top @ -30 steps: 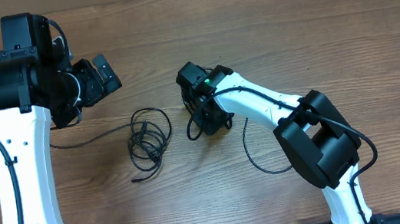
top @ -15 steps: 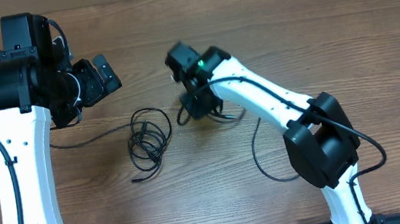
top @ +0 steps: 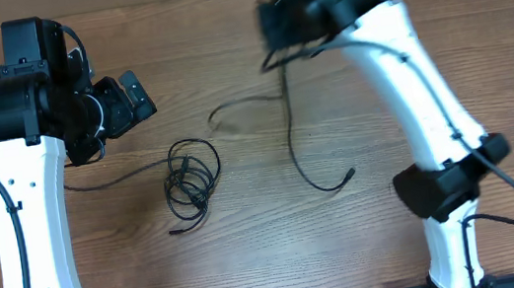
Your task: Untangle cables
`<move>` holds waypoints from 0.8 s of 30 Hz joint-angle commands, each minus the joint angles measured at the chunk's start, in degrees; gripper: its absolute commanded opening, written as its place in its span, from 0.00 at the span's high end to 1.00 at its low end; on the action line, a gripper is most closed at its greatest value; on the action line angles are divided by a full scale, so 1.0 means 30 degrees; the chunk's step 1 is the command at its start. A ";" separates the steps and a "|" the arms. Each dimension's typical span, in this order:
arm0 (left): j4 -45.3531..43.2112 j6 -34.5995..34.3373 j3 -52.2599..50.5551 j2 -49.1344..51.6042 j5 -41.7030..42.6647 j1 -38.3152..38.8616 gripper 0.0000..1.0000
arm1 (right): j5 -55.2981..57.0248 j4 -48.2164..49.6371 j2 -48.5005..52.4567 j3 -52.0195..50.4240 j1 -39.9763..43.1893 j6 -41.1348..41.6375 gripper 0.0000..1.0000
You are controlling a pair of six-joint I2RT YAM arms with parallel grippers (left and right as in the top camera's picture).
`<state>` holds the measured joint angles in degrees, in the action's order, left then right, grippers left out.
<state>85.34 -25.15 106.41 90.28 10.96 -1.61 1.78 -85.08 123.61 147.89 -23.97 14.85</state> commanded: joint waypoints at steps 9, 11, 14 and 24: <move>-0.0036 -0.0197 -0.0066 0.0160 0.0160 0.0058 0.01 | -0.3228 -0.1989 -0.0270 0.1064 0.7198 0.2244 0.96; -0.0036 -0.0204 -0.0066 0.0160 0.0160 0.0058 0.00 | -0.4313 -0.2280 -0.0270 0.1064 0.7708 0.1916 0.96; -0.0036 -0.0204 -0.0066 0.0160 0.0175 0.0058 0.00 | -0.5523 -0.2426 -0.0270 0.1064 0.7978 0.0911 0.96; -0.0036 -0.0204 -0.0066 0.0160 0.0168 0.0058 0.00 | -0.4962 -0.2965 -0.0233 0.1064 0.7854 -0.0022 0.68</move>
<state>85.34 -25.15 106.41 90.28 10.96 -1.61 -14.52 -93.58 123.61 150.95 -0.38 15.42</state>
